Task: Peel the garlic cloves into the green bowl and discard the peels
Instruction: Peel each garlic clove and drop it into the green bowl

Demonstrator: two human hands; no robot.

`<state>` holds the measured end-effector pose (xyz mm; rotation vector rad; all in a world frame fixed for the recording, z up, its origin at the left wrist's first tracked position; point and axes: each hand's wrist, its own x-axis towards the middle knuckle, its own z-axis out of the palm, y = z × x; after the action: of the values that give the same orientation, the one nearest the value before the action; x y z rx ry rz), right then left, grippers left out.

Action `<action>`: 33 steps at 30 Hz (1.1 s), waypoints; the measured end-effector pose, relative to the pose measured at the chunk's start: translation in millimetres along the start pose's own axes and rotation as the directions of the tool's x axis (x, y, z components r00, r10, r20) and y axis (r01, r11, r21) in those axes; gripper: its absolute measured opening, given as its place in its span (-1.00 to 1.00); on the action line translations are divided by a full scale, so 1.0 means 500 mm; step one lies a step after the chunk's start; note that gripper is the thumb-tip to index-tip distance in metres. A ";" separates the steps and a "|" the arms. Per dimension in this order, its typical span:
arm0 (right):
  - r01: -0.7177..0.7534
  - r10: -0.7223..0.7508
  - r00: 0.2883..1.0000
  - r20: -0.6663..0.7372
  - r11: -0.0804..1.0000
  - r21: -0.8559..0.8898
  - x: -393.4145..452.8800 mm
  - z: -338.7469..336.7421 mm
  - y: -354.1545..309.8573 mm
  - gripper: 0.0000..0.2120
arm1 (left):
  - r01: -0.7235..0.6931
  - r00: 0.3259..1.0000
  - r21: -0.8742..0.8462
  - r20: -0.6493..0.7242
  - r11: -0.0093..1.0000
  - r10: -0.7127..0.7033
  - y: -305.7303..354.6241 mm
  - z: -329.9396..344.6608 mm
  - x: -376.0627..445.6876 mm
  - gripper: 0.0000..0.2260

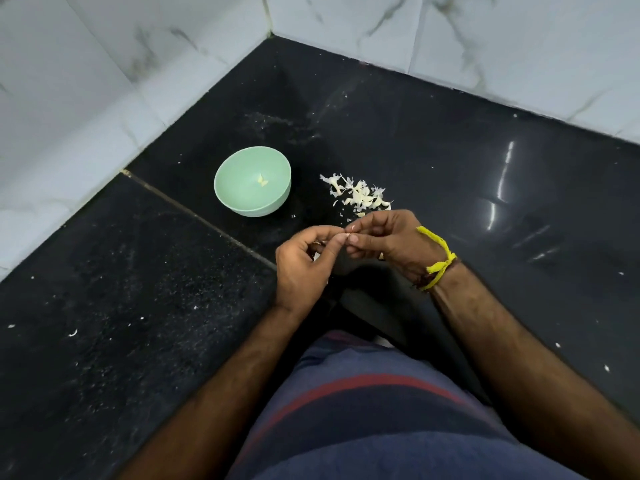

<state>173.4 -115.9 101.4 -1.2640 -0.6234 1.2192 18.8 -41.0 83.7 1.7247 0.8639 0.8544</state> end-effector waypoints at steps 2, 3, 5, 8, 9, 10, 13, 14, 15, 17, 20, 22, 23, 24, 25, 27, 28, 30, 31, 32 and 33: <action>0.056 -0.056 0.998 0.004 0.997 -0.047 0.001 -0.005 -0.002 -0.80 | 0.064 0.997 -0.064 0.039 0.996 -0.062 0.014 0.000 0.002 -0.93; 0.075 -0.075 0.997 0.003 0.996 -0.055 0.002 -0.006 -0.003 -0.81 | 0.090 0.995 -0.095 0.062 0.991 -0.084 0.020 -0.002 0.002 -0.92; 0.088 -0.088 0.996 0.000 0.996 -0.034 0.001 -0.006 -0.003 -0.84 | 0.114 0.990 -0.132 0.093 0.985 -0.102 0.029 -0.008 0.001 -0.91; 0.064 -0.064 0.998 0.015 0.998 0.011 0.001 -0.002 -0.003 -0.83 | 0.092 0.992 -0.112 0.095 0.989 -0.081 0.034 -0.015 -0.001 -0.92; 0.054 -0.054 0.998 0.022 0.998 0.027 0.001 0.000 -0.003 -0.83 | 0.080 0.993 -0.096 0.089 0.992 -0.071 0.035 -0.017 -0.002 -0.92; 0.046 -0.048 0.998 0.029 0.998 0.042 0.000 0.002 -0.004 -0.83 | 0.069 0.995 -0.077 0.082 0.995 -0.063 0.036 -0.018 -0.003 -0.93; 0.022 -0.026 0.999 0.047 0.996 0.092 -0.002 0.009 -0.005 -0.83 | 0.061 0.996 -0.047 0.062 0.997 -0.058 0.038 -0.019 -0.004 -0.93; 0.010 -0.016 0.999 0.050 0.993 0.114 -0.004 0.011 -0.004 -0.83 | 0.057 0.997 -0.047 0.054 0.997 -0.055 0.040 -0.018 -0.004 -0.93; -0.004 -0.003 0.999 0.050 0.990 0.139 -0.006 0.013 -0.004 -0.83 | 0.051 0.998 -0.045 0.044 0.998 -0.049 0.041 -0.017 -0.005 -0.92; -0.031 0.021 0.998 0.054 0.980 0.197 -0.008 0.015 -0.003 -0.85 | 0.044 0.999 -0.030 0.027 0.999 -0.043 0.043 -0.012 -0.005 -0.89; -0.068 0.044 0.995 0.087 0.951 0.301 -0.009 0.017 -0.003 -0.92 | 0.044 0.998 -0.020 0.041 0.999 -0.043 0.051 -0.007 -0.006 -0.86; -0.085 0.047 0.992 0.114 0.928 0.363 -0.008 0.019 0.000 -0.89 | 0.041 0.998 -0.015 0.058 0.999 -0.040 0.059 -0.005 -0.006 -0.89; -0.095 0.048 0.990 0.131 0.918 0.384 -0.007 0.020 0.000 -0.85 | 0.042 0.997 -0.011 0.064 0.999 -0.042 0.063 -0.004 -0.006 -0.91; -0.108 0.050 0.987 0.151 0.909 0.403 -0.006 0.020 0.002 -0.82 | 0.053 0.996 -0.009 0.074 0.999 -0.052 0.067 -0.002 -0.005 -0.92; -0.122 0.053 0.984 0.172 0.898 0.423 -0.005 0.020 0.003 -0.78 | 0.076 0.993 -0.012 0.087 0.997 -0.074 0.071 -0.001 -0.004 -0.93; -0.146 0.067 0.981 0.184 0.874 0.463 -0.003 0.020 0.002 -0.74 | 0.136 0.984 -0.041 0.119 0.990 -0.130 0.078 0.000 0.000 -0.91; -0.147 0.074 0.983 0.169 0.866 0.477 -0.002 0.021 0.002 -0.74 | 0.169 0.979 -0.065 0.129 0.983 -0.160 0.081 0.000 0.003 -0.90; -0.086 0.050 0.995 0.091 0.886 0.455 -0.001 0.029 0.001 -0.76 | 0.245 0.965 -0.107 0.124 0.964 -0.231 0.083 -0.001 0.008 -0.87; -0.002 -0.006 1.000 0.021 0.924 0.383 0.000 0.033 0.002 -0.78 | 0.282 0.957 -0.123 0.112 0.952 -0.269 0.084 -0.002 0.010 -0.85; 0.115 -0.102 0.993 -0.064 0.965 0.235 0.000 0.038 0.003 -0.80 | 0.310 0.950 -0.133 0.094 0.941 -0.299 0.085 -0.003 0.013 -0.84; 0.242 -0.237 0.962 -0.136 0.970 0.021 -0.001 0.044 0.003 -0.84 | 0.332 0.943 -0.139 0.074 0.933 -0.325 0.085 -0.003 0.015 -0.82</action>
<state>153.2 -108.7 106.1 -1.1897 -0.6326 0.9352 27.8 -44.8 125.7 1.4127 0.9951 0.6310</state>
